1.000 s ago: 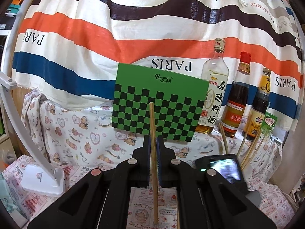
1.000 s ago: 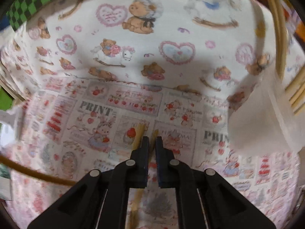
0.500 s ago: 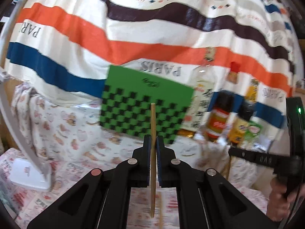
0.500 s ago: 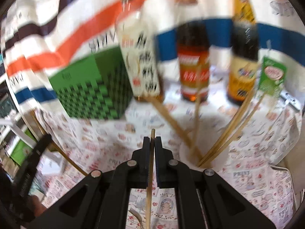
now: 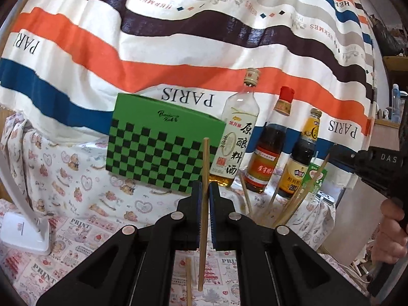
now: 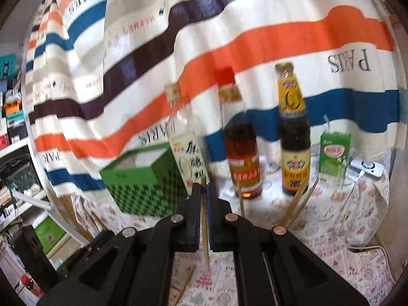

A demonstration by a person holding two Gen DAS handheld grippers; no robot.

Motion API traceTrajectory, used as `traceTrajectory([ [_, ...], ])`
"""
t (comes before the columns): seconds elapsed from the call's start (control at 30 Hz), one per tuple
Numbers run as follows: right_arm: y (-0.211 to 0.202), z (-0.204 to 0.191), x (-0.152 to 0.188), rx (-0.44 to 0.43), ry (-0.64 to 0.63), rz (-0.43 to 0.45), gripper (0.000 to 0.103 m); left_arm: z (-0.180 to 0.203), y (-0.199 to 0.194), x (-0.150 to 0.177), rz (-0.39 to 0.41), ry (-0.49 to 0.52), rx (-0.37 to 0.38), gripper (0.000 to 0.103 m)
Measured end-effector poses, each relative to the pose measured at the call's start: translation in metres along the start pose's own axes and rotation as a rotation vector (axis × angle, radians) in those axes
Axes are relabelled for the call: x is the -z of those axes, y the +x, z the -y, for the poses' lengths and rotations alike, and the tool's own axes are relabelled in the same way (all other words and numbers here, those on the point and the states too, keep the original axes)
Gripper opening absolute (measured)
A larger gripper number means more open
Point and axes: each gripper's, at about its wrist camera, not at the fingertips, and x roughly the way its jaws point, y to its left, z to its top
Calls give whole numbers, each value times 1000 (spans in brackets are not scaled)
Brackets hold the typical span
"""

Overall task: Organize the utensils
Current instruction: 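Carry both held chopsticks over the clear cup, then open both grippers to drop the chopsticks into the clear cup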

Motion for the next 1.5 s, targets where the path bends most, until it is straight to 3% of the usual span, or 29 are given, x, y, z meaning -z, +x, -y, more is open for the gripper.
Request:
traceTrajectory([
  [0.17, -10, 21, -12, 19, 27, 49, 3, 20, 5, -27, 10, 16, 53, 5],
  [0.37, -9, 54, -18, 25, 108, 98, 3, 57, 25, -58, -3, -32, 196, 5],
  [0.63, -7, 108, -7, 52, 321, 257, 3, 93, 74, -69, -5, -45, 168, 5],
  [0.77, 2, 132, -1, 64, 409, 266, 1, 96, 99, -58, -28, -47, 134, 5],
  [0.93, 14, 144, 1, 66, 429, 226, 1, 88, 121, -40, -73, -91, 136, 5],
  [1.03, 23, 144, -3, -1, 396, 149, 1, 84, 131, -32, -107, -107, 134, 5],
  [1.1, 22, 146, -3, -14, 417, 147, 1, 85, 135, -27, -135, -93, 163, 5],
  [1.2, 27, 141, -8, -62, 375, 70, 2, 96, 137, -17, -169, -21, 165, 5],
  [1.37, 33, 125, -10, -11, 289, -12, 2, 127, 144, 8, -216, 183, 104, 5],
  [1.5, 37, 119, -7, 0, 273, -52, 3, 140, 149, 23, -238, 249, 91, 5],
])
